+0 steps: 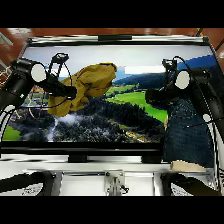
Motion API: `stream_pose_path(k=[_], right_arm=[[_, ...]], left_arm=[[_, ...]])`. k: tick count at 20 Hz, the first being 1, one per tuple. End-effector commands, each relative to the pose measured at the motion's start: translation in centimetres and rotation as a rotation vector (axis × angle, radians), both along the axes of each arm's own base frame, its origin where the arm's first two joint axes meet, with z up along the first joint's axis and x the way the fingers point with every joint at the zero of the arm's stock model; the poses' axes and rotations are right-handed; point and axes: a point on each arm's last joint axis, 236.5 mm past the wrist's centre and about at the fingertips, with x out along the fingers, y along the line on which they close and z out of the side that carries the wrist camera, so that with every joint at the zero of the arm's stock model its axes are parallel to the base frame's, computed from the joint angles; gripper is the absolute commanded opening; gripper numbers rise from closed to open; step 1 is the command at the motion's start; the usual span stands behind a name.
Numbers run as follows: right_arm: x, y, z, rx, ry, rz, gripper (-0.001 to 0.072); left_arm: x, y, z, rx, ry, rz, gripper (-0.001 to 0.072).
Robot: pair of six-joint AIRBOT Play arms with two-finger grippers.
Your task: Fold the shirts.
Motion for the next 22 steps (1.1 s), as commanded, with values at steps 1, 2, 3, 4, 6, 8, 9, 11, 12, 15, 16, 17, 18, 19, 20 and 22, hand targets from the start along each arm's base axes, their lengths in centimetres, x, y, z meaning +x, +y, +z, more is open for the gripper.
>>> stream_pose_path(k=[1, 2, 3, 4, 6, 8, 9, 11, 12, 15, 16, 17, 18, 19, 20, 22], right_arm=[[0.0, 0.0, 0.0, 0.000, -0.001, 0.001, 0.0620], [0.0, 0.0, 0.0, 0.000, -0.001, 0.000, 0.0620], [0.0, 0.0, 0.0, 0.000, -0.001, 0.000, 0.0620], [0.0, 0.0, 0.0, 0.000, -0.001, 0.001, 0.0620], [0.0, 0.0, 0.0, 0.000, -0.001, 0.000, 0.0620], [0.0, 0.0, 0.0, 0.000, -0.001, 0.000, 0.0620], [0.0, 0.0, 0.0, 0.000, -0.001, 0.001, 0.0620], [0.0, 0.0, 0.0, 0.000, -0.001, 0.000, 0.0620], [0.0, 0.0, 0.0, 0.000, -0.001, 0.001, 0.0620], [0.2, 0.1, 0.1, 0.002, -0.007, 0.000, 0.0620], [0.7, 0.1, 0.3, 0.006, -0.029, -0.002, 0.0620], [1.1, 0.2, 0.4, 0.009, -0.049, -0.004, 0.0620], [1.3, 0.0, 0.5, 0.001, -0.057, -0.005, 0.0620], [1.3, 0.0, 0.5, 0.002, -0.057, -0.005, 0.0620], [1.3, 0.0, 0.5, 0.001, -0.057, -0.005, 0.0620], [1.2, 0.0, 0.4, 0.001, -0.055, -0.005, 0.0620]], left_arm=[[0.0, 0.0, 0.0, 0.000, 0.001, 0.000, 0.0535], [0.0, 0.0, 0.0, 0.000, 0.001, 0.000, 0.0535], [0.0, 0.0, 0.0, 0.000, 0.001, 0.000, 0.0535], [0.0, 0.0, 0.0, 0.000, 0.001, 0.000, 0.0535], [0.0, 0.0, 0.0, 0.000, 0.001, 0.000, 0.0535], [0.0, 0.0, 0.0, 0.000, 0.001, 0.000, 0.0535], [0.0, 0.0, 0.0, 0.000, 0.001, 0.000, 0.0536], [0.0, 0.0, 0.0, 0.000, 0.001, 0.000, 0.0535], [0.0, 0.0, 0.0, 0.000, 0.001, 0.000, 0.0535], [0.0, 0.0, 0.0, 0.000, 0.001, 0.000, 0.0535], [0.0, 0.0, 0.0, -0.002, 0.001, 0.002, 0.0535], [0.0, -0.1, 0.0, -0.008, 0.003, 0.013, 0.0535], [0.0, -0.4, 0.0, -0.021, 0.003, 0.015, 0.0535], [0.5, -1.0, 0.2, -0.047, -0.019, 0.013, 0.0535], [1.6, -1.5, 0.6, -0.071, -0.066, 0.013, 0.0535], [2.9, -2.1, 0.7, -0.093, -0.113, 0.013, 0.0536]])
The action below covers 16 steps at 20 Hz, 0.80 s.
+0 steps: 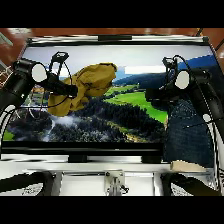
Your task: Fold the shirts.
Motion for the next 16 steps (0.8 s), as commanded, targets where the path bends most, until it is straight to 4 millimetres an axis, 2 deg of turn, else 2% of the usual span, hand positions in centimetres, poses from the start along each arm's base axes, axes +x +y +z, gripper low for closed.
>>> stream_pose_path(k=[1, 2, 4, 7, 9, 11, 14, 15, 16], right_arm=[[0.2, 0.0, 0.1, 0.000, -0.010, 0.000, 0.0620], [0.2, 0.1, 0.1, 0.001, -0.011, 0.001, 0.0620], [0.4, 0.1, 0.1, 0.001, -0.017, 0.001, 0.0620], [0.5, 0.1, 0.2, -0.003, -0.024, 0.014, 0.0620], [0.7, 0.1, 0.3, -0.003, -0.035, 0.020, 0.0620], [0.8, 0.3, 0.3, 0.004, -0.039, 0.020, 0.0620], [0.8, 0.4, 0.4, 0.009, -0.040, 0.020, 0.0620], [1.0, 0.4, 0.4, 0.009, -0.048, 0.023, 0.0620], [1.3, 0.3, 0.6, 0.001, -0.065, 0.034, 0.0620]], left_arm=[[2.5, -1.3, 0.3, -0.053, -0.090, 0.005, 0.0556], [3.8, -1.4, -0.1, -0.062, -0.117, 0.013, 0.0720], [6.3, -0.4, -2.0, -0.057, -0.127, 0.047, 0.0720], [8.9, 2.0, -6.8, -0.030, -0.040, 0.113, 0.0720], [9.3, 2.5, -10.6, -0.003, 0.031, 0.116, 0.0720], [9.2, 2.2, -13.5, 0.013, 0.081, 0.107, 0.0720], [9.4, 1.8, -15.8, 0.019, 0.103, 0.105, 0.0717], [9.4, 1.8, -16.1, 0.016, 0.109, 0.117, 0.0621], [9.3, 1.9, -16.3, 0.017, 0.116, 0.124, 0.0326]])
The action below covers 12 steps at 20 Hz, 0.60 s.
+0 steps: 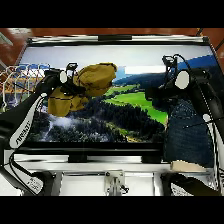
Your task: Fold the shirts.
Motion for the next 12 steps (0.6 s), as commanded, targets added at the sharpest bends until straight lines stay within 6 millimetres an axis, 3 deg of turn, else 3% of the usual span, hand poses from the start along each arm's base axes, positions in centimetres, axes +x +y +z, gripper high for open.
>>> stream_pose_path(k=[1, 3, 4, 5, 7, 8, 10, 11, 12], right_arm=[[0.9, -0.3, 0.4, -0.018, -0.043, 0.011, 0.0620], [1.5, -0.6, 0.8, -0.014, -0.070, -0.002, 0.0620], [1.9, -0.8, 1.4, 0.012, -0.079, -0.020, 0.0620], [2.5, -1.0, 2.6, 0.045, -0.100, -0.041, 0.0620], [4.5, -2.3, 7.1, 0.116, -0.199, -0.101, 0.0620], [5.5, -3.4, 10.2, 0.146, -0.270, -0.131, 0.0620], [6.6, -6.1, 16.1, 0.154, -0.407, -0.176, 0.0620], [6.7, -7.3, 18.4, 0.147, -0.458, -0.191, 0.0620], [6.5, -8.4, 20.3, 0.141, -0.496, -0.207, 0.0620]], left_arm=[[0.0, 0.1, -1.6, 0.004, 0.030, 0.014, 0.0070], [-0.1, 0.0, 0.5, 0.014, 0.032, -0.020, 0.0051], [0.2, -0.3, 2.9, 0.014, 0.003, -0.052, 0.0051], [0.3, -1.4, 6.4, -0.006, -0.044, -0.093, 0.0051], [-1.1, -5.3, 14.8, -0.095, -0.186, -0.196, 0.0051], [-2.5, -7.3, 18.6, -0.140, -0.254, -0.235, 0.0050], [-6.6, -12.3, 24.0, -0.238, -0.330, -0.338, 0.0051], [-9.1, -15.3, 25.1, -0.293, -0.329, -0.403, 0.0051], [-11.5, -18.2, 25.0, -0.330, -0.301, -0.464, 0.0050]])
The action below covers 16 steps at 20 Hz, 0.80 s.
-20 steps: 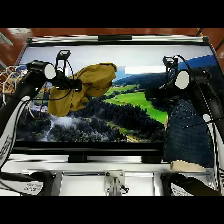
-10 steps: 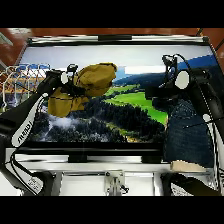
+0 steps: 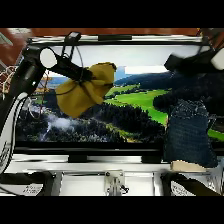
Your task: Fold the shirts.
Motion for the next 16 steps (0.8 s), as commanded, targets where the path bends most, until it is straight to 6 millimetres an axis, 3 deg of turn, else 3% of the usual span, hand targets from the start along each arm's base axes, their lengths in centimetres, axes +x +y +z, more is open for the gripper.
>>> stream_pose_path(k=[1, 2, 4, 5, 7, 8, 10, 12, 13, 14, 16], right_arm=[[-0.1, -3.6, 7.4, 0.006, -0.146, -0.064, 0.0619], [-0.6, -4.1, 7.9, -0.002, -0.142, -0.069, 0.0620], [-1.5, -4.5, 7.2, -0.022, -0.093, -0.057, 0.0620], [-1.9, -4.6, 6.4, -0.040, -0.059, -0.046, 0.0620], [-2.6, -4.4, 5.3, -0.050, -0.003, -0.028, 0.0620], [-2.7, -4.5, 4.8, -0.057, 0.015, -0.019, 0.0620], [-2.6, -4.4, 3.3, -0.057, 0.065, -0.008, 0.0620], [-2.1, -2.8, 0.4, -0.034, 0.153, 0.059, 0.0623], [-1.6, -1.4, -1.4, -0.012, 0.201, 0.111, 0.0679], [-1.0, 0.5, -3.5, 0.018, 0.253, 0.166, 0.0683], [0.4, 3.7, -8.3, 0.045, 0.345, 0.254, 0.0691]], left_arm=[[-8.5, -9.2, 3.2, -0.117, 0.014, -0.220, 0.0051], [-10.2, -11.7, 1.3, -0.117, 0.045, -0.257, 0.0051], [-12.6, -16.2, -3.3, -0.137, 0.096, -0.272, 0.0052], [-13.5, -17.7, -5.3, -0.148, 0.136, -0.261, 0.0109], [-14.5, -18.4, -7.3, -0.142, 0.217, -0.266, 0.0720], [-14.1, -17.3, -7.2, -0.128, 0.229, -0.253, 0.0718], [-11.0, -12.8, -5.4, -0.120, 0.217, -0.176, 0.0718], [-6.3, -5.9, -3.1, -0.128, 0.178, -0.027, 0.0718], [-4.2, -1.9, -2.8, -0.128, 0.183, 0.060, 0.0718], [-2.7, 1.8, -3.3, -0.118, 0.209, 0.138, 0.0719], [-0.7, 8.4, -6.3, -0.101, 0.281, 0.278, 0.0720]])
